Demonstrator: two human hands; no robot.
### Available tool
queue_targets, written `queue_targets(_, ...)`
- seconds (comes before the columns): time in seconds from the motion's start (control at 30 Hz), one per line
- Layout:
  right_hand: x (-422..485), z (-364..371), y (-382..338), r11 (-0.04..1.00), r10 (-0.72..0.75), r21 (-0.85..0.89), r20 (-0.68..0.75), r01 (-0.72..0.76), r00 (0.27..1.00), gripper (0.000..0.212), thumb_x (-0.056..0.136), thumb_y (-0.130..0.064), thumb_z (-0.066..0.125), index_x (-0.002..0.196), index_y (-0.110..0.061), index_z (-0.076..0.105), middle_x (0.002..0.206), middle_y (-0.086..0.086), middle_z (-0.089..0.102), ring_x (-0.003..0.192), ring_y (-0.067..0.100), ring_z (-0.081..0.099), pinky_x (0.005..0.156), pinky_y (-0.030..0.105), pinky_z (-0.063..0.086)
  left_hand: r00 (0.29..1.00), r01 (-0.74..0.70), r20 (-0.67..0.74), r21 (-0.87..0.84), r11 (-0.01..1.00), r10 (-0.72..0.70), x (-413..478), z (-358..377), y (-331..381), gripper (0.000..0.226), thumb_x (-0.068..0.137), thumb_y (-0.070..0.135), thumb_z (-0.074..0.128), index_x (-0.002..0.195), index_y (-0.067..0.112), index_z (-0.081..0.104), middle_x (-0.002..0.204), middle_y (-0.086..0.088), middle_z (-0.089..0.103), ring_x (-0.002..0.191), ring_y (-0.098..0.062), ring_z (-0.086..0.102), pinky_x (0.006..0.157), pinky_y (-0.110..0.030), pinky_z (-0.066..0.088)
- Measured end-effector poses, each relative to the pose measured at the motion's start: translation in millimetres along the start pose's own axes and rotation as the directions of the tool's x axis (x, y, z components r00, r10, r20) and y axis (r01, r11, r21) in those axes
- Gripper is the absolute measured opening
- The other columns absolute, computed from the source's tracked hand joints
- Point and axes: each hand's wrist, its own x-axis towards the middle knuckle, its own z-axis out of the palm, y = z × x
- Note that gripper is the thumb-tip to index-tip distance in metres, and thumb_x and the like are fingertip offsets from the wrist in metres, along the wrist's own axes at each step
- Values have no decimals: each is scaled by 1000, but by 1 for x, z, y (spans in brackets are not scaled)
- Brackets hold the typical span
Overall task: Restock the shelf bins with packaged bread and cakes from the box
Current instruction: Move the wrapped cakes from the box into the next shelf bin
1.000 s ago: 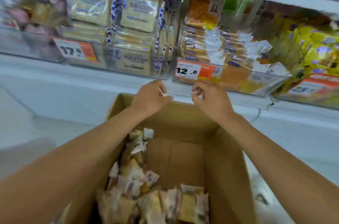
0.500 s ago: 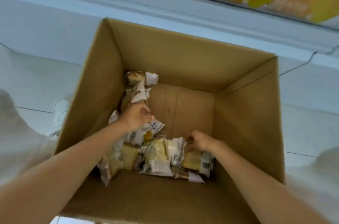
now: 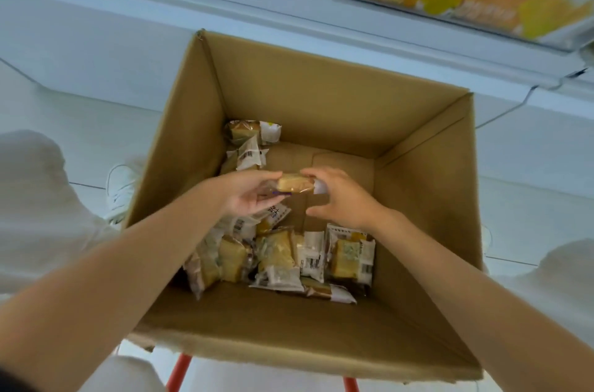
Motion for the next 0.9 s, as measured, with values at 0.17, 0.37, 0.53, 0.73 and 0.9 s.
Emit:
queue_targets(0.17,-6,-20,10,957,98,268,70,-113,993,21,89,-28,69,110,-23,66,106,-7,69,98,12,65,87,36,51,1000,-8,10,524,852,3,-20,1,9,84,87,79,28,154,31,19,159,-15,24,144,-36,27,101,-54,42)
queue_targets(0.37,-12,-32,19,852,170,463,193,-242,966,16,91,-30,65,101,-20,73,96,-2,75,92,13,71,83,30,54,960,-266,231,584,767,158,-18,11,2,67,86,60,52,131,9,56,128,-15,63,125,-31,55,109,-44,42)
queue_targets(0.53,3,-6,28,813,263,519,77,-264,962,46,89,-33,68,133,-25,56,118,-4,64,110,12,60,93,31,51,942,-294,2,486,823,336,6,-13,2,34,94,40,59,115,13,63,108,-6,72,106,-21,65,96,-38,49)
queue_targets(0.73,-1,75,27,745,413,365,405,-558,816,75,90,-32,67,151,-14,27,135,-4,50,123,20,51,98,30,45,818,-427,-217,391,815,532,17,-35,-2,12,97,33,58,100,22,64,108,-7,68,98,-22,62,68,-29,47)
queue_targets(0.9,6,129,30,660,424,419,477,-623,770,56,84,-21,75,133,-11,49,128,1,57,107,16,57,81,26,52,836,-411,-223,351,841,501,15,-34,-7,8,97,32,57,95,26,62,101,-3,70,89,-17,67,68,-28,53)
